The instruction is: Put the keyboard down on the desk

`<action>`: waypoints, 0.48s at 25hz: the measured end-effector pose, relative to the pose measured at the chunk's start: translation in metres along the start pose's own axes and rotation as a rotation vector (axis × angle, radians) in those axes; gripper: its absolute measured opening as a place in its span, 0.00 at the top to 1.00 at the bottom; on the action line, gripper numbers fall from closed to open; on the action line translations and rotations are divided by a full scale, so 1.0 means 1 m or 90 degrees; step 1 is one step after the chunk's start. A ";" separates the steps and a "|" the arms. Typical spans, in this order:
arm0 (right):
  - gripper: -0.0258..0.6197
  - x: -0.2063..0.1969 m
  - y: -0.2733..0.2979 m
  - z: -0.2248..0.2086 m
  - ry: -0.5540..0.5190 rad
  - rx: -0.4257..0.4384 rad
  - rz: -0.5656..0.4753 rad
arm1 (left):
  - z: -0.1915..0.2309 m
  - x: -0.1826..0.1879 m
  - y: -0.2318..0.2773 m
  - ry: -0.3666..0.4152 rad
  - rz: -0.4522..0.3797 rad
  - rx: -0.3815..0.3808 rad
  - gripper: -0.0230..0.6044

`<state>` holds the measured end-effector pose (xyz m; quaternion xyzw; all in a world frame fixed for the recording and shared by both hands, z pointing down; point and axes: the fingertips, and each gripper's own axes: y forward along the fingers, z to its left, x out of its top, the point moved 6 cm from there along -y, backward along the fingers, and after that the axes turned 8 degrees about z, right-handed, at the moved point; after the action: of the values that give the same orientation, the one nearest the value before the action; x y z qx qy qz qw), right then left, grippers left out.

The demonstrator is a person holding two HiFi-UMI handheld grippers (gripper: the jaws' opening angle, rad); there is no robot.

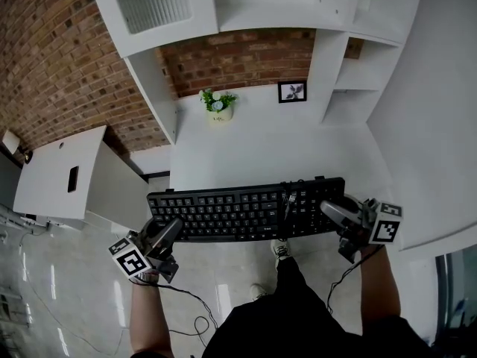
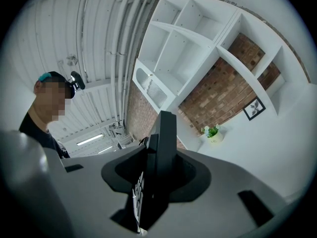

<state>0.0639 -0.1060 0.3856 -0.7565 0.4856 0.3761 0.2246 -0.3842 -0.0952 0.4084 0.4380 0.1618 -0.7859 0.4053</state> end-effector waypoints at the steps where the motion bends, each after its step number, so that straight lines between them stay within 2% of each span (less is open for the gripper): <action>1: 0.73 0.002 0.000 -0.007 0.001 0.000 0.000 | 0.002 0.001 0.005 0.000 0.000 0.002 0.54; 4: 0.73 0.011 0.005 -0.025 0.005 0.003 -0.003 | 0.011 0.007 0.020 0.002 0.002 0.009 0.54; 9: 0.73 0.033 0.026 -0.083 0.020 0.016 0.003 | 0.045 0.022 0.060 0.006 0.004 0.030 0.54; 12: 0.73 0.042 0.030 -0.091 0.027 0.010 0.009 | 0.050 0.029 0.067 -0.001 0.007 0.033 0.54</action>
<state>0.0790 -0.2069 0.4098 -0.7589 0.4987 0.3580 0.2174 -0.3679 -0.1817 0.4198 0.4489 0.1384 -0.7879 0.3982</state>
